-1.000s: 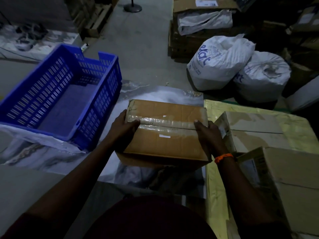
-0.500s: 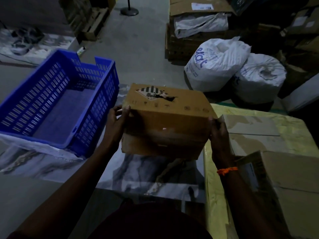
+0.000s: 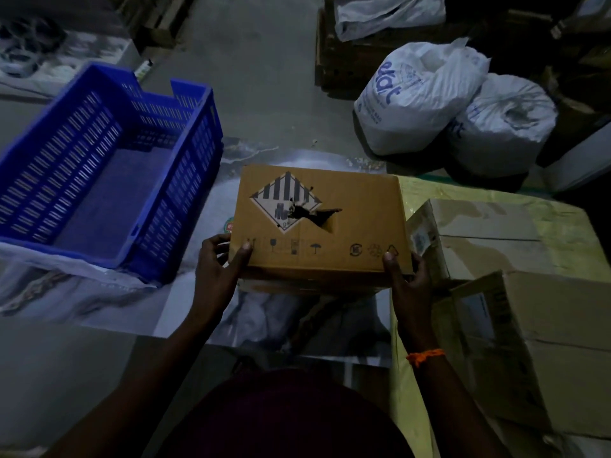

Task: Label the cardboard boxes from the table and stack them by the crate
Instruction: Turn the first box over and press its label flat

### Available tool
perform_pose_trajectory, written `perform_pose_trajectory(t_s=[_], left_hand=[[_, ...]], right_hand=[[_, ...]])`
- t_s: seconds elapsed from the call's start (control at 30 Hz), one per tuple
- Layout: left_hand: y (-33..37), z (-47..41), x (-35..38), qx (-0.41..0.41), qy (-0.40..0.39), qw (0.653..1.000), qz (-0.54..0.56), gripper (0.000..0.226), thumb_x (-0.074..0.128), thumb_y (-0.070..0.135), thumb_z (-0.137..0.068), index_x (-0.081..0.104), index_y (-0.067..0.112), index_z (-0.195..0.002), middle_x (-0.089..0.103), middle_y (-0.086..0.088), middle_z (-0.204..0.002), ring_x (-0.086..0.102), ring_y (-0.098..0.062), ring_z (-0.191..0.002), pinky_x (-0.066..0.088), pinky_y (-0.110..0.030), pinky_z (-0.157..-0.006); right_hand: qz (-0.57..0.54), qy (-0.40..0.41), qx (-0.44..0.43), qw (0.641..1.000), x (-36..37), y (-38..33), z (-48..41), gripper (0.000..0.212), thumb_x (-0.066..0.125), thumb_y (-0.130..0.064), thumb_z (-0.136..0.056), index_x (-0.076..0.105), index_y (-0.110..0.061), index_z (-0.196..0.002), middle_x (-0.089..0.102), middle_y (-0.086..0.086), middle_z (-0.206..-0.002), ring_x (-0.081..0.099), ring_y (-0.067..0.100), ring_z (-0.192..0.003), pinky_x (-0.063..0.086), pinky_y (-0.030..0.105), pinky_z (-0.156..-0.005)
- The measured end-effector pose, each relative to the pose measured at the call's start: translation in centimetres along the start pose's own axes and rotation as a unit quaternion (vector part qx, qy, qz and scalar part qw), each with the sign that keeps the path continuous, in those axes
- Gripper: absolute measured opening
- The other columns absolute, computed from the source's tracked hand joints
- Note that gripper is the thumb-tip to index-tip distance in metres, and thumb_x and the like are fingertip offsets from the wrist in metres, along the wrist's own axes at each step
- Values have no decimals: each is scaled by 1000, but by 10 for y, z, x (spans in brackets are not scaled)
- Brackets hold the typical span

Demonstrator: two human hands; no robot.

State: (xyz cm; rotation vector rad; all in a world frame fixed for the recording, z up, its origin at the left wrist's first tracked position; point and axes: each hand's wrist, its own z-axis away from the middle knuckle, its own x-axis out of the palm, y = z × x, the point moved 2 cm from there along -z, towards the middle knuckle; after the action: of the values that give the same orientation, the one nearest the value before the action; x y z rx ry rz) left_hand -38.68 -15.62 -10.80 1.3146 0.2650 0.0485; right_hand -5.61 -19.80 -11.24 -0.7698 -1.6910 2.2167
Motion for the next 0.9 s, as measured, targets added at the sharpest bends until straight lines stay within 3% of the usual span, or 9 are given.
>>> perform_pose_trajectory(t_s=[0.1,0.2,0.33,0.4,0.47,0.53,0.67,0.77,0.9], left_hand=[[-1,-1,0,-3,3,1000,5,51,70,47,-86,52,20,-126,60,4,-125,61,-11,-113,55,-46,-98],[-4,-2,0,1,-5,1000,-6,56,72,51,-88,51,21,-131,58,-1,-134,60,-17,-119,53,-50,-101],[7,-1,5,99,4,991,-94,64,61,48,-92,43,17,-144,49,-3,-146,50,-17,-130,46,-42,-108],[19,-9,13,173,-3,966,-191,67,55,44,-95,36,13,-152,42,-10,-153,40,-22,-140,37,-46,-114],[32,-24,27,229,-29,923,-309,68,48,45,-98,31,15,-156,33,-11,-162,25,-29,-152,22,-60,-121],[46,-40,47,273,-80,866,-412,70,36,53,-100,26,16,-159,22,-8,-167,11,-30,-156,9,-63,-123],[55,-65,79,321,-197,764,-524,75,18,65,-101,11,22,-163,1,-4,-171,-5,-25,-157,1,-58,-124],[52,-72,82,336,-189,749,-539,73,20,64,-104,10,24,-163,-2,-1,-171,-8,-20,-157,-6,-52,-124],[48,-71,82,354,-176,740,-544,73,19,64,-103,13,22,-163,0,-1,-171,-7,-19,-157,-4,-50,-124]], right_hand=[[10,7,-3,1000,1,1,-3,47,73,-51,-90,50,-34,-128,63,-15,-118,63,-1,-107,54,27,-86],[32,13,-15,999,2,2,-7,47,70,-56,-90,49,-35,-126,64,-10,-119,65,10,-111,55,31,-88],[156,11,-66,985,8,-4,-15,66,53,-73,-89,44,-30,-138,57,6,-138,59,25,-123,55,42,-93],[278,14,-142,950,16,-17,-22,75,47,-67,-92,42,-17,-147,48,14,-148,49,33,-135,49,53,-104],[374,-21,-221,901,31,-38,-30,79,43,-61,-94,40,-8,-153,39,22,-157,35,39,-147,34,57,-117],[429,-99,-254,861,51,-59,-37,84,35,-62,-94,32,-9,-159,27,21,-166,20,38,-155,21,55,-122],[508,-202,-277,790,85,-71,-57,85,12,-70,-95,10,-23,-165,4,10,-173,0,30,-160,4,56,-126],[525,-217,-287,771,95,-66,-63,78,17,-70,-102,0,-28,-166,-6,3,-174,-8,24,-160,-7,56,-125],[530,-207,-300,766,96,-61,-64,76,18,-69,-103,0,-30,-166,-5,2,-174,-7,24,-160,-7,57,-125]])
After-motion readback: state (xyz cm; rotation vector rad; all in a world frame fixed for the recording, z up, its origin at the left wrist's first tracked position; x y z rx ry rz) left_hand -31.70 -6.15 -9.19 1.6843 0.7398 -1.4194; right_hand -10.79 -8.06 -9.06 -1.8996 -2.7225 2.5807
